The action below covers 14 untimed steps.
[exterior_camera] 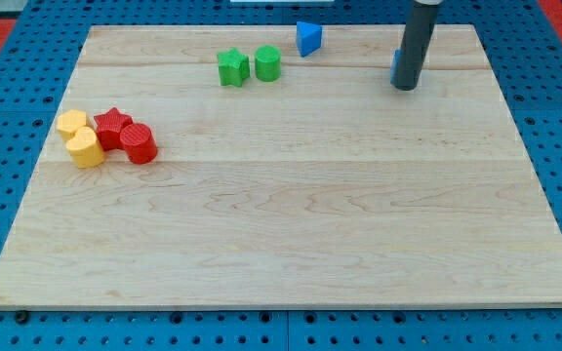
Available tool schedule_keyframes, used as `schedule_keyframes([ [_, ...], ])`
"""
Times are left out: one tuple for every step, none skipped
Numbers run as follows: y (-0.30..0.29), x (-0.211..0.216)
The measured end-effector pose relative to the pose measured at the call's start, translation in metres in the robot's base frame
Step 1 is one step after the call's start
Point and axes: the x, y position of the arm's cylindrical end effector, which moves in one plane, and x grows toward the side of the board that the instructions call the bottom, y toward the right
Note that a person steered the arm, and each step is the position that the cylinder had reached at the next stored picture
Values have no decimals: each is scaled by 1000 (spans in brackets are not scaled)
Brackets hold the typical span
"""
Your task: Move the blue triangle towards to the blue cube
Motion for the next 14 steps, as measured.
schedule_keyframes([
  [0, 8],
  [-32, 39],
  [-41, 28],
  [-56, 7],
  [-85, -10],
  [-89, -41],
  [-110, -55],
  [-153, -52],
  [-173, -65],
  [-176, -81],
  [-176, -92],
  [-178, -97],
  [-158, -99],
  [-135, -103],
])
